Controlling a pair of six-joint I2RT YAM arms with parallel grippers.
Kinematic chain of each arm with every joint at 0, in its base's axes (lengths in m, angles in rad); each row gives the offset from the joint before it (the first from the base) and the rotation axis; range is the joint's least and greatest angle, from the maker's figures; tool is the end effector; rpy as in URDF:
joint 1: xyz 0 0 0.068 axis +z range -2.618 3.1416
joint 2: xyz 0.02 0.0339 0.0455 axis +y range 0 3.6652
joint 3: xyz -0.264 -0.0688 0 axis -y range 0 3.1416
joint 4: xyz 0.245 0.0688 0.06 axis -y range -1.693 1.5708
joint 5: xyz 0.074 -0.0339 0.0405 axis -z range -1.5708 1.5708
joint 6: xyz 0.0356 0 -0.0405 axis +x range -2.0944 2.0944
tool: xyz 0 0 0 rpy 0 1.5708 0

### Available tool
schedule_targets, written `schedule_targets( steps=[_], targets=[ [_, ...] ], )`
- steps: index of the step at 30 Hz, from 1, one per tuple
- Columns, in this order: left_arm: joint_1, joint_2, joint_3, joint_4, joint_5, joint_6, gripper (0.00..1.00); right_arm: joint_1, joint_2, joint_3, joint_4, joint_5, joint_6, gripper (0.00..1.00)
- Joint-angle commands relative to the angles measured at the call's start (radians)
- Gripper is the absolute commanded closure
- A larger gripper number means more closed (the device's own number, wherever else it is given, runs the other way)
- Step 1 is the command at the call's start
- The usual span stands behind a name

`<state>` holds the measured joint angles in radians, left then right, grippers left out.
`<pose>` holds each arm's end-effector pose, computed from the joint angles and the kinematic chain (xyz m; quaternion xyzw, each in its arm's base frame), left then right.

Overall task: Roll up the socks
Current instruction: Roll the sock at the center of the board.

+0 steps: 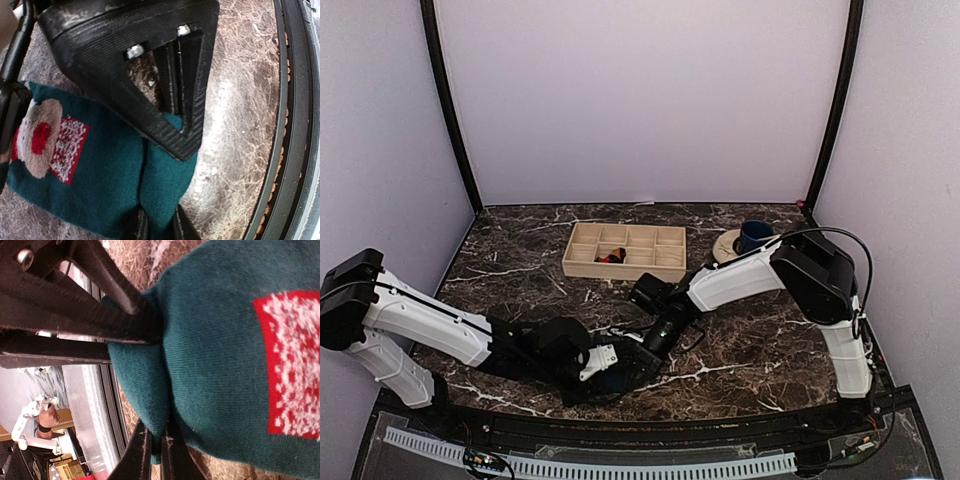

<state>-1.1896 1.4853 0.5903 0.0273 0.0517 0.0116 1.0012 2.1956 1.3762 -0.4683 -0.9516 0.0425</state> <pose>0.0981 -0.2498 0.1393 0.5377 0.7693 -0.2114 0.2727 0.1978 0.3626 0.0987 0.4632 -0.7510 -0.4556 0.1173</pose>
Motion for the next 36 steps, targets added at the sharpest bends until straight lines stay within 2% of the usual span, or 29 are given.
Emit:
schedule_targets(
  steps=[1,6,13,25,36],
  targets=[
    [-0.004,0.019,0.034,-0.054,0.052,-0.008,0.84,-0.011,-0.008,-0.013,0.019,0.025,0.002,0.92],
    [0.032,0.045,0.053,-0.081,0.117,-0.031,0.86,-0.017,-0.037,-0.061,0.067,0.023,0.022,0.83],
    [0.101,0.031,0.055,-0.102,0.214,-0.057,0.86,-0.035,-0.077,-0.129,0.153,0.014,0.067,0.79],
    [0.203,0.093,0.108,-0.153,0.446,-0.056,0.86,-0.083,-0.164,-0.26,0.354,0.03,0.174,0.78],
    [0.315,0.193,0.198,-0.245,0.709,-0.026,0.87,-0.085,-0.295,-0.4,0.506,0.206,0.199,0.78]
  ],
)
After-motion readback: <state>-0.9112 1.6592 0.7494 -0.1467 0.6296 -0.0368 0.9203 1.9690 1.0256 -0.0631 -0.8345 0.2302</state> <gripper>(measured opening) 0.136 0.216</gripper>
